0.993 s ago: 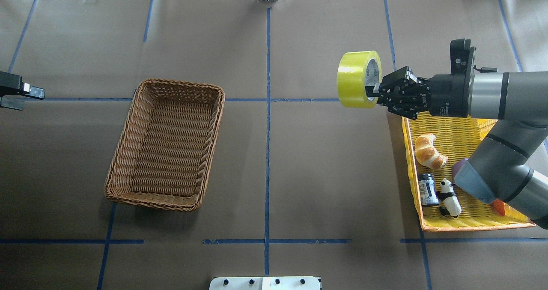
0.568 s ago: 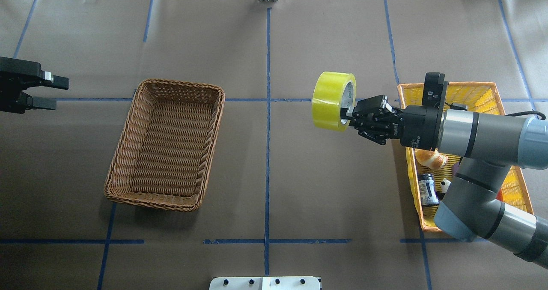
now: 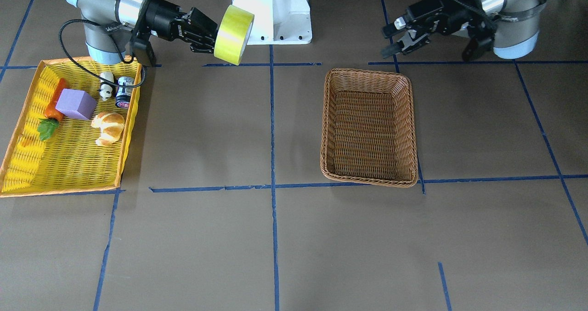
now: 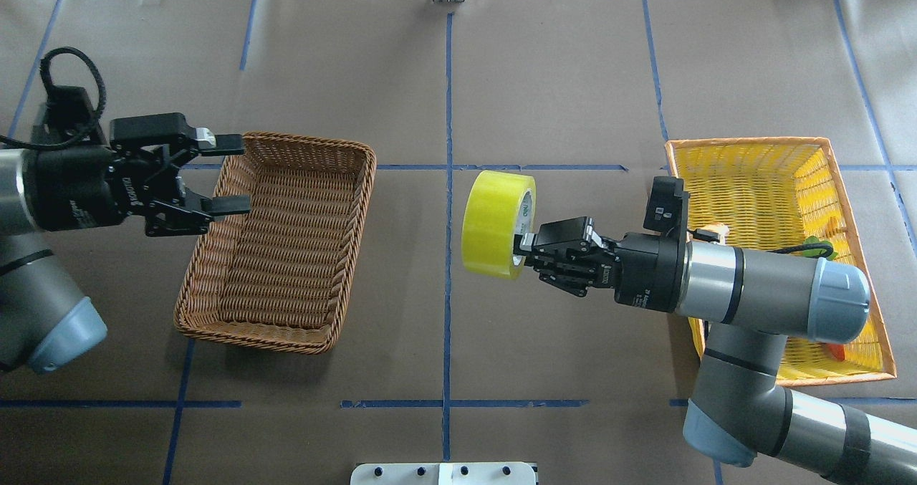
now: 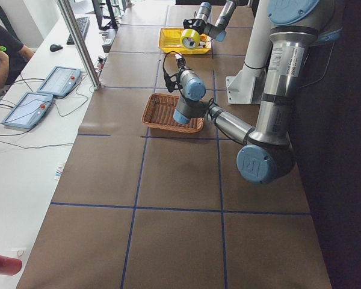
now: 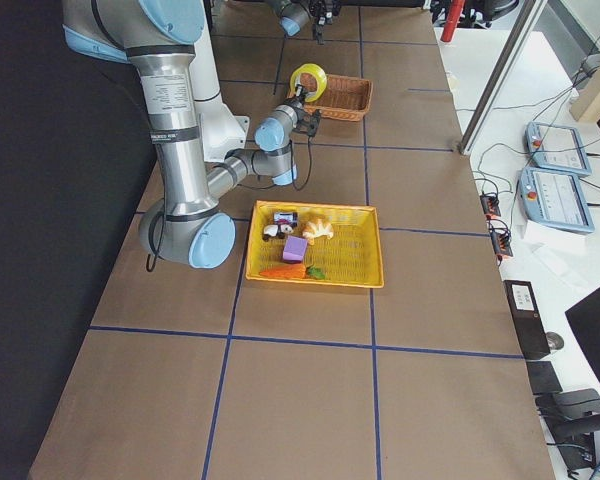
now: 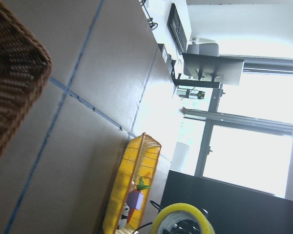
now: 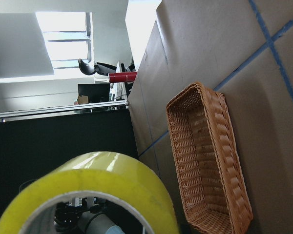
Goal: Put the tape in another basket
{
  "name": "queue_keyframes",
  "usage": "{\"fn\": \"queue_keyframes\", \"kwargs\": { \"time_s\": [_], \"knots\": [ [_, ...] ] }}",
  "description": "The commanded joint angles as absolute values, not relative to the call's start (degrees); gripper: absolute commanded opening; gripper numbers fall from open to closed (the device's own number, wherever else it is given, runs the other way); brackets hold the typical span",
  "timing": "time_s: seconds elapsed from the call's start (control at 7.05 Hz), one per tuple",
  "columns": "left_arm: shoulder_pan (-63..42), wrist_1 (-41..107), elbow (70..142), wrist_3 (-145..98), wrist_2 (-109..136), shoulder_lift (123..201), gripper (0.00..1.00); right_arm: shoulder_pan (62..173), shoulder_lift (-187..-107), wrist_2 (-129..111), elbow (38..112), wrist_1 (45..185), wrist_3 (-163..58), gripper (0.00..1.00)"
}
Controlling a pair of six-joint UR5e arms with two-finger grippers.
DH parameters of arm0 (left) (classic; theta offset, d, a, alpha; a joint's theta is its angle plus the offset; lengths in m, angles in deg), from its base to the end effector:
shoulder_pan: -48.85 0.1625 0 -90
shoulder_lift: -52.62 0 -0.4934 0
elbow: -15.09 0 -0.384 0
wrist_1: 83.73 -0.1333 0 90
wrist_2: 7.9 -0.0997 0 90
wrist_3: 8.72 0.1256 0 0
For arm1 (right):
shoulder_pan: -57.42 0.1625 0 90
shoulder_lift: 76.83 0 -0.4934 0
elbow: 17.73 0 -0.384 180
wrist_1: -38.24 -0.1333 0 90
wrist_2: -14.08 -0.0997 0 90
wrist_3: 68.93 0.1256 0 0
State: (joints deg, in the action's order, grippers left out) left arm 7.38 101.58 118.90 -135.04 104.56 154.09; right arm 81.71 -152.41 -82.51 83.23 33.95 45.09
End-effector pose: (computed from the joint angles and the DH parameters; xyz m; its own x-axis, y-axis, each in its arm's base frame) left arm 0.3140 -0.3914 0.3372 -0.5238 -0.2676 -0.8087 0.0687 0.9330 -0.3532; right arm -0.4331 -0.3259 0.3274 -0.5415 0.1993 0.8168 -0.1066 0.9474 -0.3018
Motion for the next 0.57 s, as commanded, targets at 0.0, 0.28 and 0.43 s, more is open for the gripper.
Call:
{"fn": "queue_keyframes", "kwargs": {
  "time_s": [0.0,0.28,0.43],
  "knots": [
    [15.15,101.46,117.92,-136.87,102.58,160.97,1.00,78.79,-151.10,-85.22,84.04,33.41,45.06,0.02],
    [17.74,101.37,117.83,-136.78,102.49,162.66,1.00,77.03,-150.93,-86.82,84.40,33.41,44.98,0.02],
    [18.44,101.46,118.00,-136.87,102.49,163.45,1.00,75.89,-150.23,-86.82,84.14,33.41,44.97,0.02]
  ]
}}
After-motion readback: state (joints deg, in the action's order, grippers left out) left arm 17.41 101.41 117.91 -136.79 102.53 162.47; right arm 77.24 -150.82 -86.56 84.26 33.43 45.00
